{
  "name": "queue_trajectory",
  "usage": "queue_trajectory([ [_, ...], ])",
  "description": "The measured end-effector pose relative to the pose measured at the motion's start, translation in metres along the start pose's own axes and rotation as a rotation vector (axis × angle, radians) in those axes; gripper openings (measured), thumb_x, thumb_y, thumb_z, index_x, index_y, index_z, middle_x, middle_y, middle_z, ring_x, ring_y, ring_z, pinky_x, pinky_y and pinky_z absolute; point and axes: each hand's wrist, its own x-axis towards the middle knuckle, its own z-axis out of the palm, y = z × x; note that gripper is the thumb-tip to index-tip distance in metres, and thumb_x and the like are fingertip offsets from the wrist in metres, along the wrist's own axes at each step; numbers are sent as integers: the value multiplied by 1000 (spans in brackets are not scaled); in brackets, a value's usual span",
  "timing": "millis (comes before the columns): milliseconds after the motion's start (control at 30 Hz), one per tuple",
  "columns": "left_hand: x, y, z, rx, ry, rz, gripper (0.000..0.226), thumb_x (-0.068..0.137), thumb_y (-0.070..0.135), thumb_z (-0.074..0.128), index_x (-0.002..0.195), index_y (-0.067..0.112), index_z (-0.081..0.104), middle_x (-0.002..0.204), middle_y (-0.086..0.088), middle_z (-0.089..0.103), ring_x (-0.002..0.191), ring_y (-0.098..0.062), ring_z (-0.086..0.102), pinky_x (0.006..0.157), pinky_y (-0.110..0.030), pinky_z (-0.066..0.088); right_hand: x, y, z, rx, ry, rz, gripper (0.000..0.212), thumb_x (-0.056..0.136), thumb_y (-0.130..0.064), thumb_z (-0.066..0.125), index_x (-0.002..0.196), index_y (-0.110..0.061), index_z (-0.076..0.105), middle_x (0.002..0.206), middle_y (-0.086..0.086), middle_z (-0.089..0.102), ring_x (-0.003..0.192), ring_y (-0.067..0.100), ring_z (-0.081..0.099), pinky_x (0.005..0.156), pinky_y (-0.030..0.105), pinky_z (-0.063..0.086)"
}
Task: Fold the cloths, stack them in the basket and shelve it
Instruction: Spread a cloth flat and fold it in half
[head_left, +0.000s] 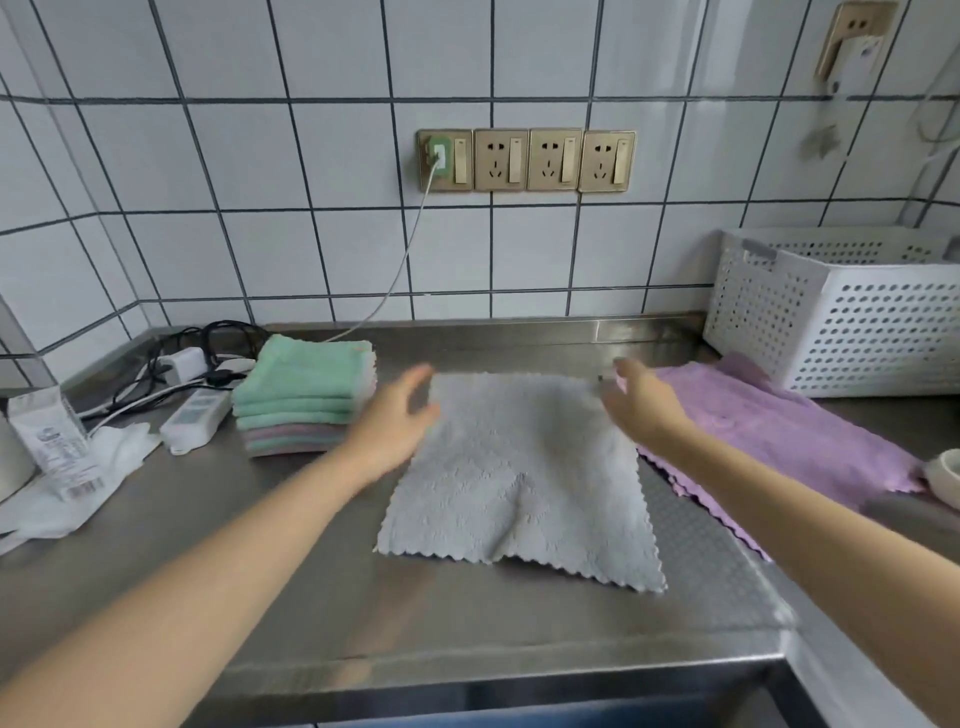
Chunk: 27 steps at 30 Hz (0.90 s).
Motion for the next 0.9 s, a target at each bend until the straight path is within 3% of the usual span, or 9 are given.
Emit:
queue_trajectory([
  [67,-31,-11,20,140,-279,187,49,94,31,55,141,23,42,149,9,36,136,1,25,105,-5,13,-29,9,13,-80,-74,-210,46,96,-22,51,139,-9,41,141,12,46,122,30,50,98,32,38],
  [167,-64,-36,37,338,-530,246,65,85,62,44,143,36,34,155,21,17,143,4,1,115,-19,3,-68,25,28,-131,-250,-409,33,97,-31,48,125,-15,57,132,-1,52,119,21,53,100,27,40],
  [300,-74,-43,38,462,-466,287,80,73,76,25,145,40,28,156,22,12,144,2,-1,116,-20,3,-103,27,32,-211,-367,-520,52,91,-57,41,121,-18,57,129,-5,51,121,15,47,103,25,37],
  [433,-72,-24,51,684,-297,350,68,81,72,34,130,28,49,141,11,47,134,-14,38,104,-28,33,-121,20,40,-435,-251,-559,78,79,-82,23,123,-23,51,131,-6,50,120,20,48,100,36,42],
  [500,-71,-14,60,766,-173,413,67,75,73,27,110,24,56,116,10,61,112,-18,54,83,-33,43,-125,12,47,-471,-126,-565,69,81,-77,29,109,-21,57,113,-2,61,105,24,58,86,39,50],
  [667,-62,-12,75,798,-12,486,38,79,44,30,80,19,58,82,-2,69,78,-31,65,58,-31,36,-125,1,64,-513,75,-579,46,77,-59,49,66,-16,57,60,2,59,49,27,59,49,32,46],
  [733,-58,-12,69,797,-14,467,20,75,33,46,67,18,57,66,-3,67,62,-30,65,52,-27,36,-122,-2,66,-557,74,-569,28,62,-40,66,59,-15,55,53,2,54,40,26,54,42,28,43],
  [800,-58,-20,61,808,-43,479,8,61,21,64,60,19,56,54,2,61,50,-25,61,47,-24,40,-118,2,67,-605,84,-582,29,42,-21,77,56,-15,53,49,0,51,34,24,51,38,24,38],
  [900,-57,-49,45,753,-40,463,16,59,2,61,68,15,62,65,1,64,61,-24,64,49,-26,48,-116,19,61,-605,118,-586,34,38,-11,79,61,-17,56,54,-2,55,40,21,55,37,24,38],
])
